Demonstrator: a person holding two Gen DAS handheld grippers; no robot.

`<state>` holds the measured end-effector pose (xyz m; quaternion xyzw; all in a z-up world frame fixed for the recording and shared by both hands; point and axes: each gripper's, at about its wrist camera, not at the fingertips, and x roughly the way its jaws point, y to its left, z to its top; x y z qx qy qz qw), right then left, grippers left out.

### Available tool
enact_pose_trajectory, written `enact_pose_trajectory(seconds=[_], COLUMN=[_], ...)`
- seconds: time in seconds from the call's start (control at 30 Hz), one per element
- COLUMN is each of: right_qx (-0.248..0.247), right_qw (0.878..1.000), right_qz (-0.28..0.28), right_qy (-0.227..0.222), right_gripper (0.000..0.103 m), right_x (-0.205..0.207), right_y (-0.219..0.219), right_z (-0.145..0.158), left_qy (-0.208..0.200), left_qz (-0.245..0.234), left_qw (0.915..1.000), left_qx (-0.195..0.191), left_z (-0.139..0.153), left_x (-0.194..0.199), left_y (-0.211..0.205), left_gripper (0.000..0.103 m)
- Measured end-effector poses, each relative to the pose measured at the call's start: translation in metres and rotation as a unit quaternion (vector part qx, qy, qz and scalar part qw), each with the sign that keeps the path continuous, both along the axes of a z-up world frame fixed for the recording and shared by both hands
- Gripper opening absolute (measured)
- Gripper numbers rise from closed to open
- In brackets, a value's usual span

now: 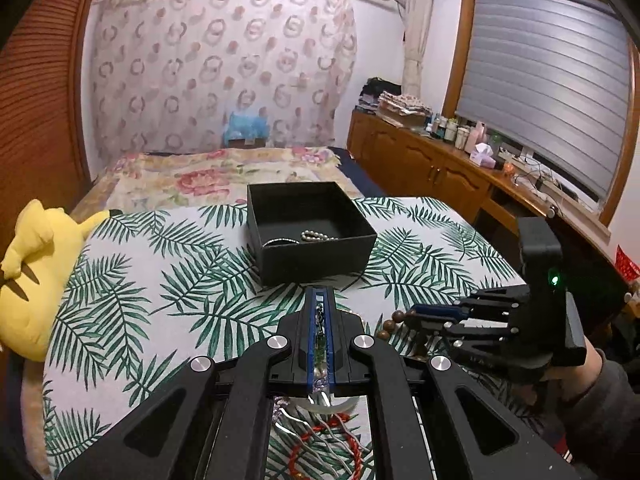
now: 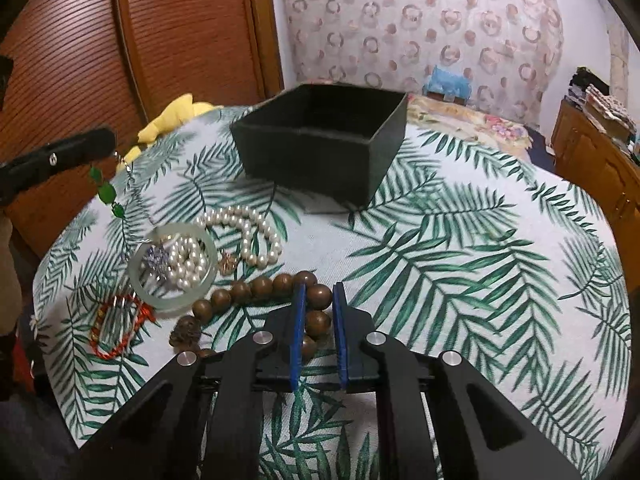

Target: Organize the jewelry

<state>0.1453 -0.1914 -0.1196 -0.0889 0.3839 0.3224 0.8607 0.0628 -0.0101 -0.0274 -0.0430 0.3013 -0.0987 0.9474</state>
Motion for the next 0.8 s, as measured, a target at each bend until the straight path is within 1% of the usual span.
enact_pose_trajectory(seconds=[0.1, 0.4, 0.8], right_qx=[0.009, 0.009, 0.017], right_qw=[1.0, 0.999, 0.997], right_qz=[0.0, 0.001, -0.005], right_qy=[-0.014, -0.053, -0.078], right_gripper=[0.015, 0.015, 0.015], right_x=[-0.004, -0.014, -0.014], right_y=[-0.003, -0.005, -0.009], right_z=[0.014, 0.053, 0.084], left_qy=[-0.005, -0.014, -0.01], left_qz=[0.001, -0.002, -0.001], left_qw=[1.0, 0.9999, 0.9999], left_qx=[-0.003, 0.001, 0.003], left_z=[0.004, 0.013, 0.013], left_x=[-0.002, -0.005, -0.004], left_y=[0.001, 0.003, 0.006], left_gripper=[0.003, 0.003, 0.003])
